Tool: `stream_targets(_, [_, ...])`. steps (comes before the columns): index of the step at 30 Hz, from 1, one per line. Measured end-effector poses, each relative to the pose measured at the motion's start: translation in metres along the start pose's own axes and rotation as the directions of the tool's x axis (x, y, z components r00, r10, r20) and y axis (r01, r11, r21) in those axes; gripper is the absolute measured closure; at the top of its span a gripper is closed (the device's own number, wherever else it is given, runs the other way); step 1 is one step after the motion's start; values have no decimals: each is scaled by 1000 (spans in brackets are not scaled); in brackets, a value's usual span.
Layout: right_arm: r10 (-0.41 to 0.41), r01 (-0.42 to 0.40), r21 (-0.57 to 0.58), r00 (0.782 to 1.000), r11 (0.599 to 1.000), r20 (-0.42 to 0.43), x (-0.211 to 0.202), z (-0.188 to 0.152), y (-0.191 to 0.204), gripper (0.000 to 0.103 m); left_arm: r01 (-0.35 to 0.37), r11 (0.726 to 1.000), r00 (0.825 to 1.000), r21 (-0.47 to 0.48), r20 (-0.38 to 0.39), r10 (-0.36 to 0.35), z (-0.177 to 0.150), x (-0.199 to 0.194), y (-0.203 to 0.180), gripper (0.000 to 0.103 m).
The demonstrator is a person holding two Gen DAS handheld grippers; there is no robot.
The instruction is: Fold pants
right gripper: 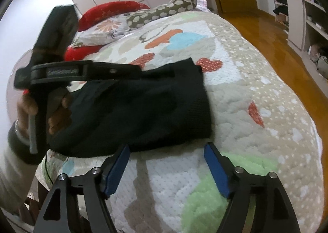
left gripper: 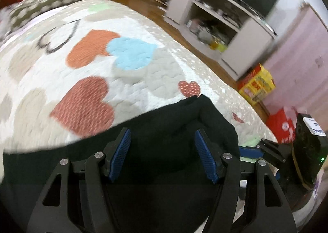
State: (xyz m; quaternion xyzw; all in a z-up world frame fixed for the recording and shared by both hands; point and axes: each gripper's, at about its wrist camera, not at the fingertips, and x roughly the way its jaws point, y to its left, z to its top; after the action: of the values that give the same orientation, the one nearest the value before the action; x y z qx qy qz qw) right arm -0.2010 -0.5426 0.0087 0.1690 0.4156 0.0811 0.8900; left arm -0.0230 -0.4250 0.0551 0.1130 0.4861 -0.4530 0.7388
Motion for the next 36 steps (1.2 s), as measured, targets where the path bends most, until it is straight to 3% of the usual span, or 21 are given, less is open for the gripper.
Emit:
stream_targets(7, [15, -14, -9, 998, 1000, 65, 10, 2, 4, 12, 87, 993, 993, 84, -92, -79, 27, 43, -4, 38])
stream_targets(9, [2, -2, -7, 996, 1000, 93, 12, 3, 4, 11, 75, 990, 993, 123, -95, -63, 33, 52, -7, 38])
stream_targets(14, [4, -5, 7, 988, 1000, 155, 20, 8, 2, 12, 117, 975, 990, 192, -99, -99, 39, 67, -15, 32])
stream_targets(15, [7, -8, 3, 988, 1000, 157, 23, 11, 1, 14, 114, 970, 991, 213, -97, -95, 38, 68, -16, 32])
stream_targets(17, [-9, 7, 14, 988, 1000, 153, 29, 16, -1, 42, 123, 963, 990, 239, -91, -104, 34, 67, -18, 45])
stream_targets(18, [-20, 14, 36, 989, 999, 150, 31, 19, -5, 48, 157, 961, 986, 228, -94, -138, 34, 67, -16, 64])
stream_targets(19, [3, -14, 67, 988, 998, 157, 32, 22, -9, 58, 193, 959, 979, 207, -102, -175, 33, 66, -15, 72])
stream_targets(22, [55, -72, 111, 987, 991, 151, 30, 30, -17, 72, 173, 962, 984, 212, -71, -162, 29, 63, -18, 77])
stream_targets(26, [94, -109, 83, 980, 991, 173, 11, 41, -5, 75, 184, 963, 983, 197, -30, -182, 30, 38, -18, 81])
stream_targets(31, [153, -147, -42, 965, 988, 215, -9, 69, 44, 75, 144, 974, 980, 174, 109, -164, 30, -33, -2, 81])
stream_targets(36, [260, -224, -196, 948, 954, 181, 7, 86, 114, 75, 68, 996, 973, 57, 216, -79, -7, -102, 47, 81])
